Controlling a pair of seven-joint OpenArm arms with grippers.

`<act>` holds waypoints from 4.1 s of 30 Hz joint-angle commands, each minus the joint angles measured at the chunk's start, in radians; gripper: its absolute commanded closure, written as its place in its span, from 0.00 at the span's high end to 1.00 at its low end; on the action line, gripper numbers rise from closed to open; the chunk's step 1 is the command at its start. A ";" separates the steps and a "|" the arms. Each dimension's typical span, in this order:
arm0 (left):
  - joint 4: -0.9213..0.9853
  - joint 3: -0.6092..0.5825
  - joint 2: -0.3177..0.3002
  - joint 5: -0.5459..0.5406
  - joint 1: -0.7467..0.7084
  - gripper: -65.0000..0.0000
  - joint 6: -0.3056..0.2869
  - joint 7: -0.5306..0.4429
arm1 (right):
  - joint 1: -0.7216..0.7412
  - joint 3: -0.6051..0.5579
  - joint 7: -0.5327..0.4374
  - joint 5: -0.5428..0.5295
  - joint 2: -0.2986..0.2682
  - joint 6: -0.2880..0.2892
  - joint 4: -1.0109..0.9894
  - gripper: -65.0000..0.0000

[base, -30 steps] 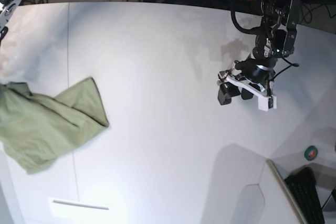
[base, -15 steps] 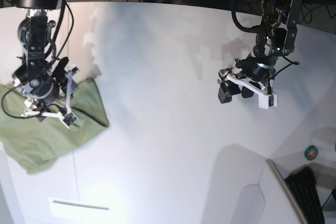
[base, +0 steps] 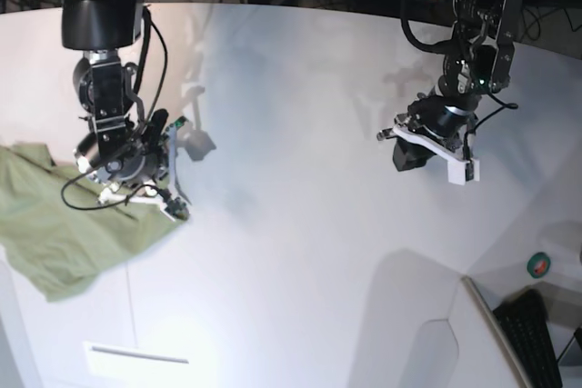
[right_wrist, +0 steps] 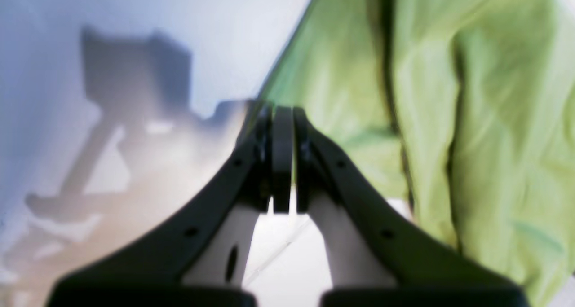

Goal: Layout the t-shirt on the table in an organized manner, then fold the t-shirt properly

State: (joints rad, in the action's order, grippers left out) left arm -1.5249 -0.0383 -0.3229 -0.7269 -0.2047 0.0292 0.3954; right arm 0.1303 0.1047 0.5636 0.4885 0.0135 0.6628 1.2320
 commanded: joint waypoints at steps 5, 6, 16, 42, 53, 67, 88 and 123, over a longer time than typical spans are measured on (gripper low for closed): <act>-0.026 0.005 -0.012 -0.004 0.011 0.00 -0.005 -0.023 | 0.035 0.005 -0.010 -0.001 0.010 -0.007 -0.100 0.00; -0.027 0.005 -0.012 -0.004 0.012 0.00 -0.005 -0.023 | 0.035 0.005 -0.012 -0.001 0.029 -0.007 -0.117 0.00; -0.027 0.077 -0.017 -0.004 0.007 0.00 -0.005 -0.023 | 0.029 -0.228 -0.004 -0.009 0.125 -0.007 -0.139 0.00; 0.174 -0.320 0.192 0.000 0.173 0.87 -0.005 0.168 | -0.027 -0.216 0.269 -0.164 -0.037 -0.071 0.599 0.00; 0.453 -0.464 0.285 0.000 0.308 0.73 -0.005 0.222 | -0.054 0.013 0.267 -0.169 -0.089 -0.070 0.527 0.00; 0.289 -0.429 0.207 0.002 0.337 0.00 -0.004 0.228 | -0.317 0.194 0.230 -0.169 -0.137 -0.070 0.492 0.52; 0.272 -0.432 0.198 0.002 0.327 0.00 0.117 0.296 | -0.248 0.188 0.029 -0.046 -0.031 -0.076 0.245 0.50; 0.228 -0.521 0.077 0.204 1.055 0.00 0.384 0.506 | 0.478 -0.081 0.164 -0.032 -0.228 -0.070 0.174 0.00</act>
State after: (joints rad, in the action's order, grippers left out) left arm -1.2751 -0.5701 -0.2447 -0.5282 0.8055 0.4145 0.9268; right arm 0.5709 0.0181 0.7479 0.4484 -0.2016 0.6079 1.3830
